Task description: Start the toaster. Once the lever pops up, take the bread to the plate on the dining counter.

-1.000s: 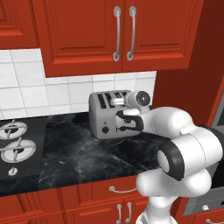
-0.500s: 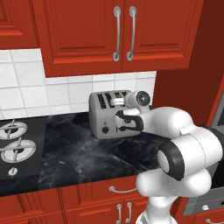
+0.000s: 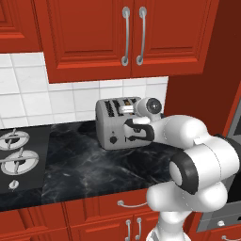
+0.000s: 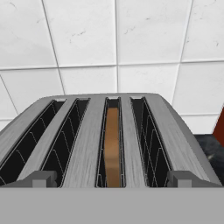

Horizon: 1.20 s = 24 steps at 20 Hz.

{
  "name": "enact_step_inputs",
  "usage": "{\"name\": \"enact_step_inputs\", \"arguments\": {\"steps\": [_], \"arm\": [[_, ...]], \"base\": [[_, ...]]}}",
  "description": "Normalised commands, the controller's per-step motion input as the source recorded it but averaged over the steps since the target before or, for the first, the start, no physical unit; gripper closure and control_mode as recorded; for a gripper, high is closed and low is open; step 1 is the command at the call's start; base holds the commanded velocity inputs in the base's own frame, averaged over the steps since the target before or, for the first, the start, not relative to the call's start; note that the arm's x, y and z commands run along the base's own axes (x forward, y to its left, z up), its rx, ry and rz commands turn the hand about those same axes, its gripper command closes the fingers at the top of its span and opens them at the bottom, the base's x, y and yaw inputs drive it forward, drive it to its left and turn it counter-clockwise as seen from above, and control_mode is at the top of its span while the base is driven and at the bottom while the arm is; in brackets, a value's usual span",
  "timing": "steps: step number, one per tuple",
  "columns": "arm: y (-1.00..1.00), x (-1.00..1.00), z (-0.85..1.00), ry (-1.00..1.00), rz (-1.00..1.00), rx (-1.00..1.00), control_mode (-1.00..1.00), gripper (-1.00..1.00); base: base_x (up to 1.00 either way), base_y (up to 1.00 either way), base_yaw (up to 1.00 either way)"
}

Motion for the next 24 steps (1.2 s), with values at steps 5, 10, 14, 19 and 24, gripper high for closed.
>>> {"name": "enact_step_inputs", "arguments": {"steps": [5,10,14,19,24], "arm": [[0.0,0.0,0.0,0.0,0.0,0.0,-1.0,-1.0],[0.0,0.0,0.0,0.0,0.0,0.0,-1.0,-1.0],[0.0,0.0,0.0,0.0,0.0,0.0,-1.0,-1.0],[0.0,0.0,0.0,0.0,0.0,0.0,-1.0,-1.0],[0.0,0.0,0.0,0.0,0.0,0.0,-1.0,-1.0]], "base": [[0.0,0.0,0.0],[0.0,0.0,0.0],[0.0,0.0,0.0],[0.0,0.0,0.0],[0.0,0.0,0.0]]}}
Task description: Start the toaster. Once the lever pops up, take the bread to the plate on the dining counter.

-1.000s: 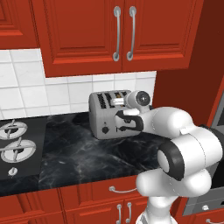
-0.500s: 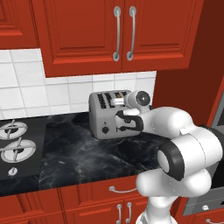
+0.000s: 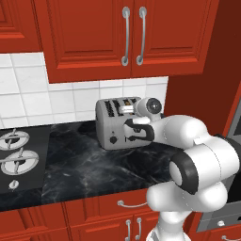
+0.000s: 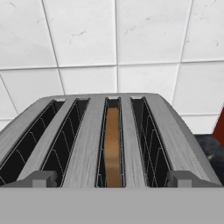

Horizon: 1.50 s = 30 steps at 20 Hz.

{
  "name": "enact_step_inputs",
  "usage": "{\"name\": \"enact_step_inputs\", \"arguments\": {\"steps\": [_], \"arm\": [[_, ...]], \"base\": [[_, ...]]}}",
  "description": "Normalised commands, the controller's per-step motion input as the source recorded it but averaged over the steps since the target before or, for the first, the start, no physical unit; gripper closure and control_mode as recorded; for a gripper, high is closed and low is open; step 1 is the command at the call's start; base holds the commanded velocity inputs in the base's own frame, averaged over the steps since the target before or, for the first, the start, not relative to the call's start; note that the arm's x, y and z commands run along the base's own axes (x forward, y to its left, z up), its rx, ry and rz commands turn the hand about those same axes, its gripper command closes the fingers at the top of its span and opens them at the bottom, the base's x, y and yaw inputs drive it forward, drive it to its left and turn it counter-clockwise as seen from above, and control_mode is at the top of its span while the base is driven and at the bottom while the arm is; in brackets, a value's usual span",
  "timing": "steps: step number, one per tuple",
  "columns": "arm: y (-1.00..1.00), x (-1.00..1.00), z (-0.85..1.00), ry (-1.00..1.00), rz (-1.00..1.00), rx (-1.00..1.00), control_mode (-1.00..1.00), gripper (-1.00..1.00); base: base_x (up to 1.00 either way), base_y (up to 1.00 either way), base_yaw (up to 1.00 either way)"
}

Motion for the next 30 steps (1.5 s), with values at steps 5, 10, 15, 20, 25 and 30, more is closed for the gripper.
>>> {"name": "enact_step_inputs", "arguments": {"steps": [5,10,15,20,25,30], "arm": [[0.0,0.0,0.0,0.0,0.0,0.0,-1.0,-1.0],[0.0,0.0,0.0,0.0,0.0,0.0,-1.0,-1.0],[0.0,0.0,0.0,0.0,0.0,0.0,-1.0,-1.0],[0.0,0.0,0.0,0.0,0.0,0.0,-1.0,-1.0],[0.0,0.0,0.0,0.0,0.0,0.0,-1.0,-1.0],[0.0,0.0,0.0,0.0,0.0,0.0,-1.0,-1.0]], "base": [[0.0,0.0,0.0],[0.0,0.0,0.0],[0.0,0.0,0.0],[0.0,0.0,0.0],[0.0,0.0,0.0],[0.0,0.0,0.0]]}}
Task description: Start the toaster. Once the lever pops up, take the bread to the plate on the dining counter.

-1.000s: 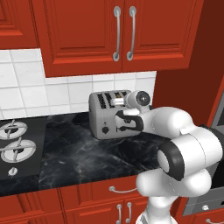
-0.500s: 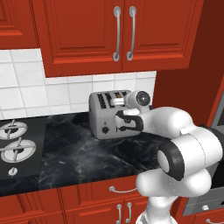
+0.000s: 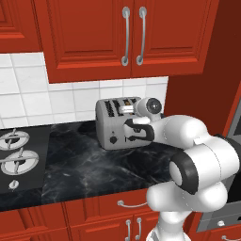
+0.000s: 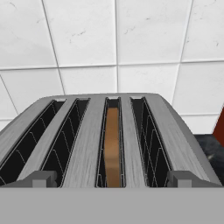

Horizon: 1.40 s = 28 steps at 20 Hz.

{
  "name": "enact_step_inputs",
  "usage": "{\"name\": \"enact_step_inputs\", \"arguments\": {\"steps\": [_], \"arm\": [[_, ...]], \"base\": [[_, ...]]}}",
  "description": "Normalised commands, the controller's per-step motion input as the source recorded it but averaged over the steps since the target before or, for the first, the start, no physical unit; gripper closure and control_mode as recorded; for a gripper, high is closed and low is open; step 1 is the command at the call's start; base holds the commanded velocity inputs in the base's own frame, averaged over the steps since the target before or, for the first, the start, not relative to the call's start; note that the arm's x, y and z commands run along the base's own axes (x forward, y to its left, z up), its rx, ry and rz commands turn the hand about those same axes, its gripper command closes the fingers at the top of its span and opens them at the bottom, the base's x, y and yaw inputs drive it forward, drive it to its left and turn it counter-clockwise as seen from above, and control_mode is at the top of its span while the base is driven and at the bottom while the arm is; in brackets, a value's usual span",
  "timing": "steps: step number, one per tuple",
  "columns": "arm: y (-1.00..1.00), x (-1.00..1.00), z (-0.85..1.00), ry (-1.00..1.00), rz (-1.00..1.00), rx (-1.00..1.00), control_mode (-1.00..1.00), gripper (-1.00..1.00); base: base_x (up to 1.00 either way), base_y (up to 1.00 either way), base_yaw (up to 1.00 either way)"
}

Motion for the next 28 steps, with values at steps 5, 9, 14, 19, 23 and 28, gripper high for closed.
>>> {"name": "enact_step_inputs", "arguments": {"steps": [5,9,14,19,23,28], "arm": [[0.0,0.0,0.0,0.0,0.0,0.0,-1.0,-1.0],[0.0,0.0,0.0,0.0,0.0,0.0,-1.0,-1.0],[0.0,0.0,0.0,0.0,0.0,0.0,-1.0,-1.0],[0.0,0.0,0.0,0.0,0.0,0.0,-1.0,-1.0],[0.0,0.0,0.0,0.0,0.0,0.0,-1.0,-1.0],[0.0,0.0,0.0,0.0,0.0,0.0,-1.0,-1.0]], "base": [[0.0,0.0,0.0],[0.0,0.0,0.0],[0.0,0.0,0.0],[0.0,0.0,0.0],[0.0,0.0,0.0],[0.0,0.0,0.0]]}}
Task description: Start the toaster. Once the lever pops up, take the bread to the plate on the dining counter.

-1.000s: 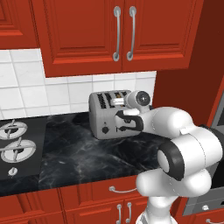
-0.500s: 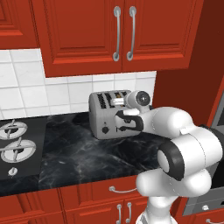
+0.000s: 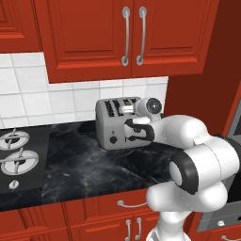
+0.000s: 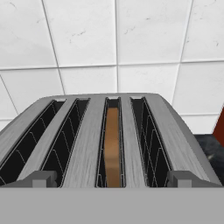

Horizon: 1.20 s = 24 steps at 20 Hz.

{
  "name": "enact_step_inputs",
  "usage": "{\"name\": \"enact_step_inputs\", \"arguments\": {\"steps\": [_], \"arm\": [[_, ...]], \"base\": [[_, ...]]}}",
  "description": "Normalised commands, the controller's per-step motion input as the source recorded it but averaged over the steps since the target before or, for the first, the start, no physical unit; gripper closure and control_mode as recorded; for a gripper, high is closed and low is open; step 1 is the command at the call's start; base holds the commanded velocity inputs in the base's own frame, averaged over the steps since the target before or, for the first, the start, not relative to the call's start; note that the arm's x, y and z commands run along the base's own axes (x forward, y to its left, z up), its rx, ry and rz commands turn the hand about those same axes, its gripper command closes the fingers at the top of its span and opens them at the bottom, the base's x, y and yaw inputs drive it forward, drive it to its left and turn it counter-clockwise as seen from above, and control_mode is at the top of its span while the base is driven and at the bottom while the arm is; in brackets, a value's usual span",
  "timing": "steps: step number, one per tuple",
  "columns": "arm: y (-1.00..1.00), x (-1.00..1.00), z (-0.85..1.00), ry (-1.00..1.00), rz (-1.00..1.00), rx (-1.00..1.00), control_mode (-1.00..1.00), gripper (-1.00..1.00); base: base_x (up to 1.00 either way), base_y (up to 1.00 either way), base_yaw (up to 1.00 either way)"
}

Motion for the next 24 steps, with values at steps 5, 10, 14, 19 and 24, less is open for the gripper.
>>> {"name": "enact_step_inputs", "arguments": {"steps": [5,10,14,19,24], "arm": [[0.0,0.0,0.0,0.0,0.0,0.0,-1.0,-1.0],[0.0,0.0,0.0,0.0,0.0,0.0,-1.0,-1.0],[0.0,0.0,0.0,0.0,0.0,0.0,-1.0,-1.0],[0.0,0.0,0.0,0.0,0.0,0.0,-1.0,-1.0],[0.0,0.0,0.0,0.0,0.0,0.0,-1.0,-1.0]], "base": [[0.0,0.0,0.0],[0.0,0.0,0.0],[0.0,0.0,0.0],[0.0,0.0,0.0],[0.0,0.0,0.0]]}}
